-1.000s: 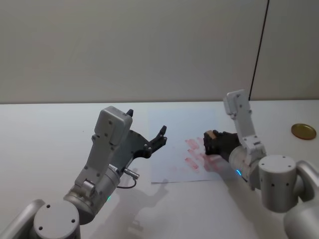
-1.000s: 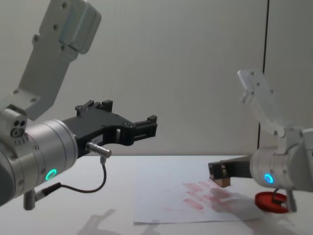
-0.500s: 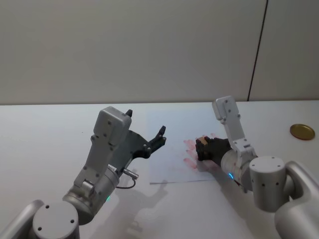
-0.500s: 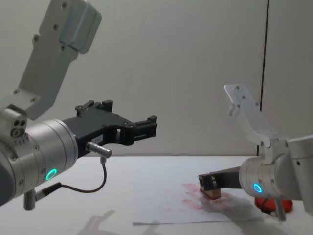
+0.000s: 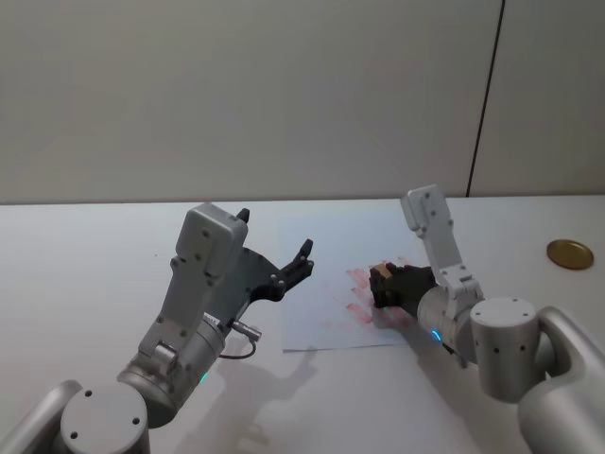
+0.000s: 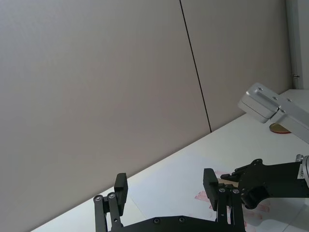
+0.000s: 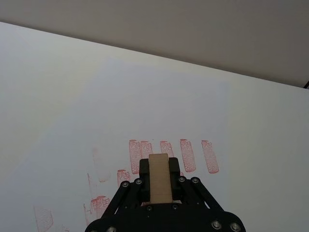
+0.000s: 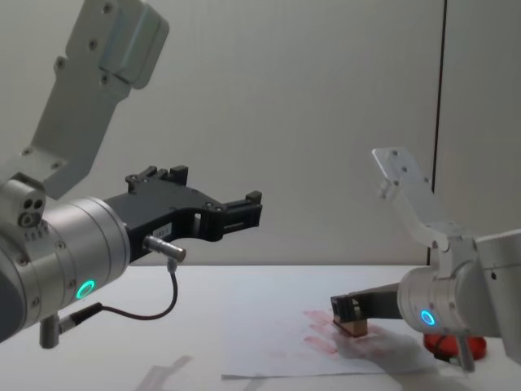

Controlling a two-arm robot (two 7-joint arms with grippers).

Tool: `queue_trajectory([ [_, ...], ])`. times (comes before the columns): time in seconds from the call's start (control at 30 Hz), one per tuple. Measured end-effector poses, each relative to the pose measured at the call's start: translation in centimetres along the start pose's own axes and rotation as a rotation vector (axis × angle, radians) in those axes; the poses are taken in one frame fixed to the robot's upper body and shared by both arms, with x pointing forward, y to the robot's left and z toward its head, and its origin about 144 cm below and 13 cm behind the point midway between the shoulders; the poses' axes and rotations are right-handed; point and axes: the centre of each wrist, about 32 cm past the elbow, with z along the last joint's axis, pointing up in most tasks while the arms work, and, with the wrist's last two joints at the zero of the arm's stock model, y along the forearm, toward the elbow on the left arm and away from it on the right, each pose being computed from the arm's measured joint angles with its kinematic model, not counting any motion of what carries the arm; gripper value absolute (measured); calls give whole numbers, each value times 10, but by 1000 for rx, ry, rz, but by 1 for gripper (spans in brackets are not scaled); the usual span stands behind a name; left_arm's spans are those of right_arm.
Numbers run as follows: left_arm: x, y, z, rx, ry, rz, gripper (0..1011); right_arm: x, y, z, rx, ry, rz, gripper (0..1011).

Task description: Use the one hand to pick up the stamp and affix it onto the A4 paper.

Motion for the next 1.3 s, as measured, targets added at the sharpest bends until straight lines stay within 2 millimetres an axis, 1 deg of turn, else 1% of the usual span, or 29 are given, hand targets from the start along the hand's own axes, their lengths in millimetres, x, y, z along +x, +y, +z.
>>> queue_trajectory([
  [0.37,0,0,0,0,0,0,993,6,3,-6,-20,51,-6,216],
  [0.77,0,0,0,0,0,0,993,7,6,-7,-29,77,-5,216],
  [1.1,0,0,0,0,0,0,993,5,4,-3,-20,72,1,216],
  [1.3,0,0,0,0,0,0,993,1,-3,4,12,55,5,216],
])
